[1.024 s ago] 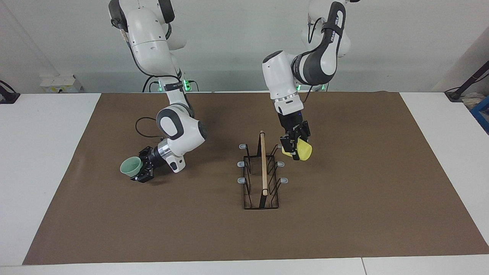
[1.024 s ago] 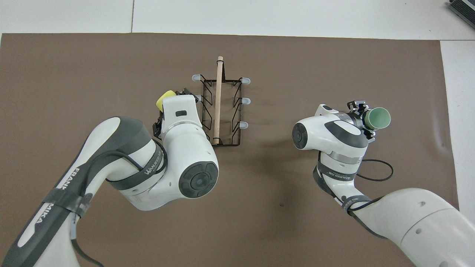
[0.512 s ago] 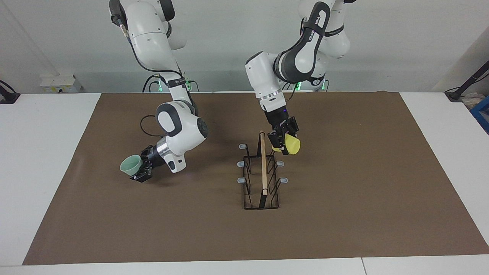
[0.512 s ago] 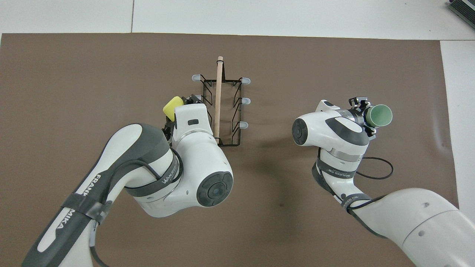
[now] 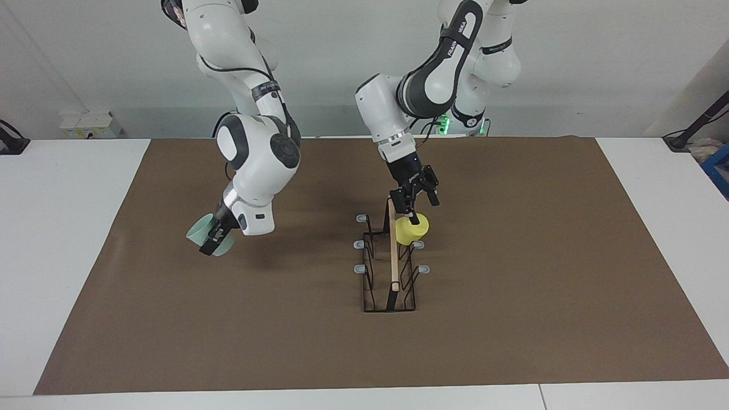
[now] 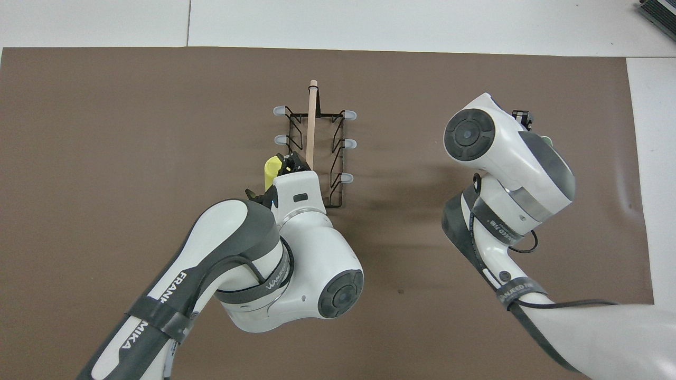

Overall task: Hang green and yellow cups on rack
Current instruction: 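Hang the yellow cup on a rack peg with the left gripper, then withdraw the left gripper while the right gripper lifts the green cup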

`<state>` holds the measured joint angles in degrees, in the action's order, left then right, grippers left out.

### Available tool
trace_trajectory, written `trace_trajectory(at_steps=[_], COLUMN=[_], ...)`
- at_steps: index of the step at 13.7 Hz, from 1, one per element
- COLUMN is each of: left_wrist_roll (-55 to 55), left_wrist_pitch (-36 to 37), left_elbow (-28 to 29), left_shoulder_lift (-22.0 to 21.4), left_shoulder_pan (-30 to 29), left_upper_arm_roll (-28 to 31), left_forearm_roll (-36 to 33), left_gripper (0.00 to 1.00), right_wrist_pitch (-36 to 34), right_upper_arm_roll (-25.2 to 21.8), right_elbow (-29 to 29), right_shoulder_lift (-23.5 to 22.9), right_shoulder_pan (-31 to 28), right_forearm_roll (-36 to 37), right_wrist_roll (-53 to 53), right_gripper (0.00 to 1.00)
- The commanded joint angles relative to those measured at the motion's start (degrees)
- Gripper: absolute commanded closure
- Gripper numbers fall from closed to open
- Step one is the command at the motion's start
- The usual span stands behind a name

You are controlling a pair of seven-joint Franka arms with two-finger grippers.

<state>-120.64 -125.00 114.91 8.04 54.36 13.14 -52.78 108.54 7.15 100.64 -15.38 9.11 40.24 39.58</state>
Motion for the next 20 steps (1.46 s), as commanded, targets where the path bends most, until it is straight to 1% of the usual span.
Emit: trace_trajectory(at_steps=[1,3,6,8,10,11,13,15,18,20], left_wrist_roll=[4.7,11.5,19.6,23.3,29.3,33.2,42.4,49.2,58.6,66.9], left_wrist_pitch=[1.4,1.9,1.5,-0.8,-3.6,-4.0,-5.9,-6.1,-7.6,-9.2], left_elbow=[0.1,-0.2,0.0,0.3,0.6,0.6,1.0,1.4,1.7,1.7], left_shoulder_lift=[-1.8,-3.7,-5.8,-6.9,-7.3,-7.4,-8.6,-9.8,-10.7,-10.7], left_shoulder_pan=[0.3,-0.9,-5.0,-9.4,-13.3,-14.6,-17.7,-20.2,-24.9,-28.3], left_upper_arm_roll=[0.6,0.6,0.6,0.5,0.5,0.5,0.5,0.5,0.5,0.5], left_forearm_roll=[-0.4,1.2,4.3,5.0,6.4,8.0,11.4,14.5,18.0,22.3], left_gripper=[0.00,0.00,0.00,0.00,0.00,0.00,0.00,0.00,0.00,0.00], right_wrist_pitch=[-0.3,0.0,0.3,0.9,3.5,4.0,8.7,12.9,14.9,17.7], right_upper_arm_roll=[0.4,1.3,2.1,2.7,2.7,2.7,2.7,2.7,2.7,2.7], right_elbow=[-3.5,-4.0,-4.0,-5.0,-5.0,-5.0,-4.9,-4.8,-4.3,-4.2], right_shoulder_lift=[1.3,1.3,1.3,1.3,1.9,2.2,2.7,3.3,6.1,7.1], right_shoulder_pan=[-0.5,-0.5,-0.5,-0.6,-0.5,-0.5,-0.5,-0.6,-0.7,-1.1], right_forearm_roll=[-7.5,-8.6,-9.8,-15.1,-18.4,-20.4,-27.3,-33.2,-40.3,-46.0], right_wrist_roll=[1.6,1.3,0.8,-1.9,-4.2,-5.5,-6.4,-6.6,-6.2,-5.2], right_gripper=[1.00,1.00,1.00,1.00,1.00,1.00,1.00,1.00,1.00,1.00])
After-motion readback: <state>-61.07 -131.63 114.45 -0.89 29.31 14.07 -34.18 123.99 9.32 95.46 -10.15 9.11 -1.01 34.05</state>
